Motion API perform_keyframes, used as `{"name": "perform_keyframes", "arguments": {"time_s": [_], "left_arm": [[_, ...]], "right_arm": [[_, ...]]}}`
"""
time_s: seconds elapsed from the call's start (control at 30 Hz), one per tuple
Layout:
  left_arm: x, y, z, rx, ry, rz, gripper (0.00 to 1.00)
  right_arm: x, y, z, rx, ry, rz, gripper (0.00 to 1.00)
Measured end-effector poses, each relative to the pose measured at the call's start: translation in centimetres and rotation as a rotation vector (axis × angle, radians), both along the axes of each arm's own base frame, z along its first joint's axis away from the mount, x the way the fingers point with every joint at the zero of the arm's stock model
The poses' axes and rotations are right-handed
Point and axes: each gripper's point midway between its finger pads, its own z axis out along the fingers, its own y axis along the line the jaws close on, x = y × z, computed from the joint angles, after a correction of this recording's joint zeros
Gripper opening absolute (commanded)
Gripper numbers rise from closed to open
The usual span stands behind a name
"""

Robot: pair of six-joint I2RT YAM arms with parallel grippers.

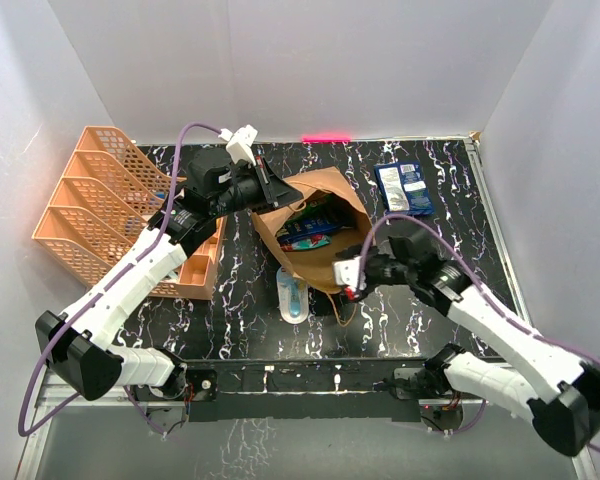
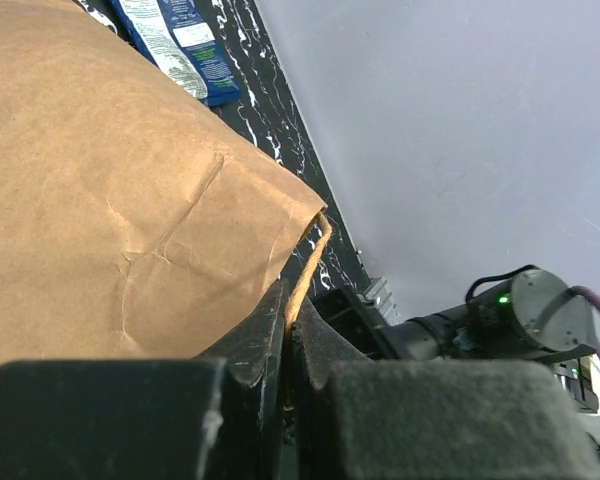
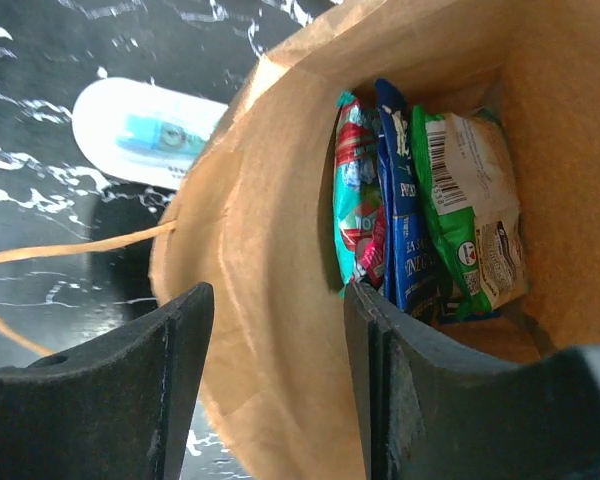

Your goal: Take the snacks out of the paper bag

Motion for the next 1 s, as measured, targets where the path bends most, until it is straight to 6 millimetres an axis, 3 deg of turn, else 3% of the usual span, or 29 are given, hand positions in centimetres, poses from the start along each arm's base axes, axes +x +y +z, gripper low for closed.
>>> {"name": "perform_keyframes", "arguments": {"time_s": [0.2,0.33,0.47,0.77,1.0], "left_arm": [[-0.2,-0.1,0.0,-0.003,0.002,-0.010,0.00],[-0.3,-0.1,0.0,-0.005,0.003,-0.017,0.00],[-0.3,-0.2,0.1,-0.006,0.003,-0.021,0.00],[-0.4,-0.2,0.5,-0.010,-0.001,-0.028,0.00],[-0.5,-0.2,0.7,-0.010,-0.005,-0.029,0.00]], "right_arm": [[4.2,1.8,-3.3,-0.197,-0.088,-0.044,0.45],[7.9,2.0,-4.1,-0.293,-0.164,-0.123,0.34],[11.1,1.8,-4.9,-0.362,-0.199,-0.201,0.33],[13.5,0.9,-7.0,-0.424,-0.201,-0.236,0.32],[15.1,0.4,-6.5,-0.404,-0.227,-0.282,0.28]]}}
